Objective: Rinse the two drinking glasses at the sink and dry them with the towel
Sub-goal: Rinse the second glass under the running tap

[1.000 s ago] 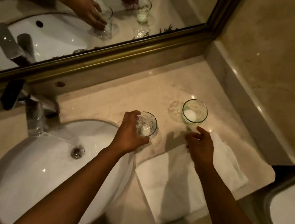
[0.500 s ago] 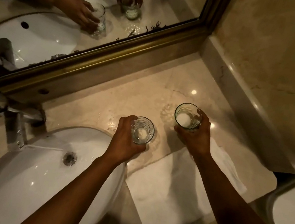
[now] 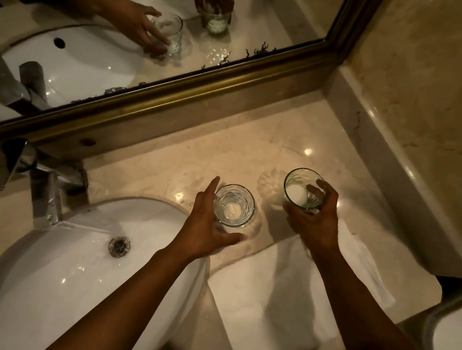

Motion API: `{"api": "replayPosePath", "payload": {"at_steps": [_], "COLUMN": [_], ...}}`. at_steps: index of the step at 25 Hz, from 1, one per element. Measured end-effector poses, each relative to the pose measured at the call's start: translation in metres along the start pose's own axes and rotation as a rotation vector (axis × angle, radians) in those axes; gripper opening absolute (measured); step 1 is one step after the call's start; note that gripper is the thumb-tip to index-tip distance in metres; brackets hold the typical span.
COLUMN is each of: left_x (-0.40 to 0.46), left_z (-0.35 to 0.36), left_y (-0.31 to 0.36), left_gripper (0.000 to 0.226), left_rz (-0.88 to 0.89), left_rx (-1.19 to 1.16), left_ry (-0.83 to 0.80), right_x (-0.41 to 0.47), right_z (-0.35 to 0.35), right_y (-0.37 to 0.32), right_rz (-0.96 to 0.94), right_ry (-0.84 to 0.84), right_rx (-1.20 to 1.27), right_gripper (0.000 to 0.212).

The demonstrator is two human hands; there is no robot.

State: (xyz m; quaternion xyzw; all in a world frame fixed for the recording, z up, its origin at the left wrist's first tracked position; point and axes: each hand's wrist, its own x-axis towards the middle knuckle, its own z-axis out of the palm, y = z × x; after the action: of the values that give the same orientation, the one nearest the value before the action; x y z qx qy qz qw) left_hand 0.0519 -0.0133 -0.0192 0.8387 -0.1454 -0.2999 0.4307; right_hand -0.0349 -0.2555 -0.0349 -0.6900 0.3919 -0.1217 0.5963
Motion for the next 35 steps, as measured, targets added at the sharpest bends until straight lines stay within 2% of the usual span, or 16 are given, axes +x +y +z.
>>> {"api": "replayPosePath", "payload": {"at_steps": [3,7,9,11,15,17,24,29,32,35], "left_x": [-0.022,-0.063,-0.082,-0.102,-0.139,-0.156,-0.193,-0.199,-0.19,-0.175], "left_z": [-0.005,-0.005,-0.006,-0.011,-0.03,-0.043,-0.104,-0.123,-0.13,-0.141], "left_y": [-0.008,-0.035,-0.047,-0.057,-0.076,-0.086,-0.137,-0.174,-0.194,-0.212], "left_gripper": [0.124,0.062,0.039,0.045,0.081,0.09,0.093,0.091,0.086,0.086], "left_rz": [-0.029,-0.098,-0.123,-0.114,-0.02,0.003,-0.034,-0.107,-0.167,-0.207], "left_rx": [-0.085,-0.228,-0.252,-0.272,-0.257,-0.269,-0.389,-0.411,-0.419,-0.432], "left_ry": [0.044,0.183,0.184,0.128,0.017,0.021,0.195,0.358,0.451,0.501], "right_x": [-0.027,-0.084,-0.117,-0.151,-0.206,-0.228,-0.28,-0.288,-0.272,-0.249], "right_z": [-0.003,0.0,0.007,0.019,0.067,0.099,0.21,0.251,0.267,0.282], "right_y": [-0.016,-0.023,-0.021,-0.02,-0.019,-0.019,-0.024,-0.02,-0.017,-0.01], "right_rz": [-0.058,-0.099,-0.107,-0.107,-0.063,-0.024,-0.033,-0.018,-0.191,-0.525], "right_ry": [-0.004,-0.02,-0.061,-0.132,-0.275,-0.343,-0.528,-0.658,-0.674,-0.687], "right_rx": [-0.021,-0.055,-0.091,-0.138,-0.167,-0.134,-0.167,-0.218,-0.326,-0.524], "right_gripper": [0.089,0.084,0.083,0.084,0.082,0.079,0.094,0.091,0.09,0.056]}}
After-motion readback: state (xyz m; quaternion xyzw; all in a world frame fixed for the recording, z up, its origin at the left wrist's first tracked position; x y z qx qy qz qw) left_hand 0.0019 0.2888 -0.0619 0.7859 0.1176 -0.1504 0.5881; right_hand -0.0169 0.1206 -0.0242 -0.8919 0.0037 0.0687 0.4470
